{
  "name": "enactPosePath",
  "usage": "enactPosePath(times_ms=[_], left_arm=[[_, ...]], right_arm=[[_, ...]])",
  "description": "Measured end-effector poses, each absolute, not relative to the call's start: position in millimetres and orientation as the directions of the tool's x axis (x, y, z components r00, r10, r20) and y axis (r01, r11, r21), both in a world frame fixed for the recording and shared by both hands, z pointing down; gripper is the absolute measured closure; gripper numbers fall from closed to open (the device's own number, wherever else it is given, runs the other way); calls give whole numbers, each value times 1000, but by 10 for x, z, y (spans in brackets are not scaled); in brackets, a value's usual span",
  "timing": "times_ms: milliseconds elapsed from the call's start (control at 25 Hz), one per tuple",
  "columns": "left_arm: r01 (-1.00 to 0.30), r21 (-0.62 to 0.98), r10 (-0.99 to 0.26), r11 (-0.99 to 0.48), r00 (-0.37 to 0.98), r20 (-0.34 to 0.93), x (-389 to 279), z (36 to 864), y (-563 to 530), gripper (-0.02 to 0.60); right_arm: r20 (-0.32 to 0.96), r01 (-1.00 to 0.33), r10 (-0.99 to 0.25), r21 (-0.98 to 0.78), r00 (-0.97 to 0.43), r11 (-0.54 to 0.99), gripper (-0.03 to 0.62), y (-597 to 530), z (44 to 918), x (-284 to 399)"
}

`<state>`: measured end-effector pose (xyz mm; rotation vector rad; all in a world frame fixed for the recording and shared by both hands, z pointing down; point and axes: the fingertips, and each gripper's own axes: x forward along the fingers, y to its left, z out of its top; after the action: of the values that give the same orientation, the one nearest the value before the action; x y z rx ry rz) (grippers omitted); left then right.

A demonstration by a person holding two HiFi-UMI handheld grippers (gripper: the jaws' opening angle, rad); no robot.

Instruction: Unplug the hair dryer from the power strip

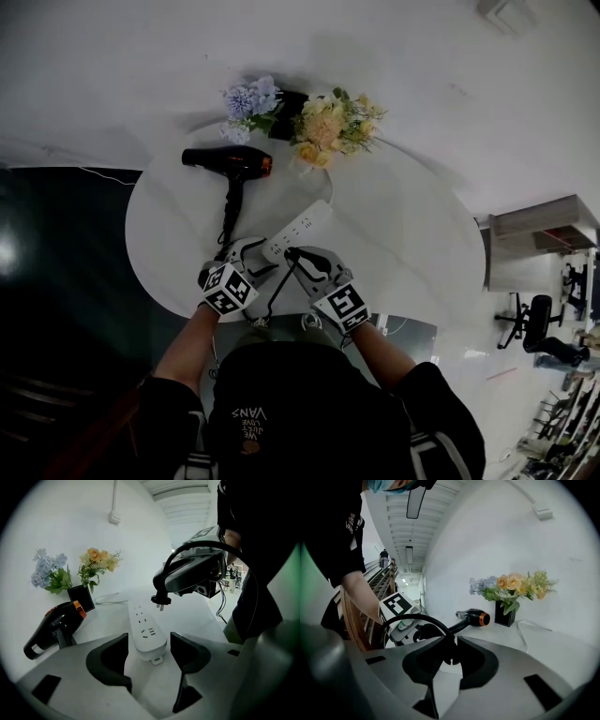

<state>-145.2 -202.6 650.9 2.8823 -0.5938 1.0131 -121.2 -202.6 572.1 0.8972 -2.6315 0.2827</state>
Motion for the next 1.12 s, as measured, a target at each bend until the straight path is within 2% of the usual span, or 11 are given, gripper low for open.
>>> enactPosePath(times_ms=[200, 680, 920, 1120], left_arm=[[-436, -121, -418, -892, 693, 587, -1546, 6264, -2009, 290], [-718, -158, -709, -678, 582, 398, -1738, 5449, -1800, 298], [-832, -140, -824, -537, 482, 297, -1742, 5120, -1529, 360], [-885, -129, -881, -448, 412, 235, -1699, 4922, -1286, 444]], right_arm=[[365, -627, -560, -89, -744, 774, 500, -1996, 5560, -1105], [309, -575, -523, -101, -794, 812, 500, -1795, 5170, -890], [270, -536, -497, -93, -825, 839, 500, -1660, 4990, -718], [265, -509, -471, -93, -841, 856, 500, -1535, 4914, -571]])
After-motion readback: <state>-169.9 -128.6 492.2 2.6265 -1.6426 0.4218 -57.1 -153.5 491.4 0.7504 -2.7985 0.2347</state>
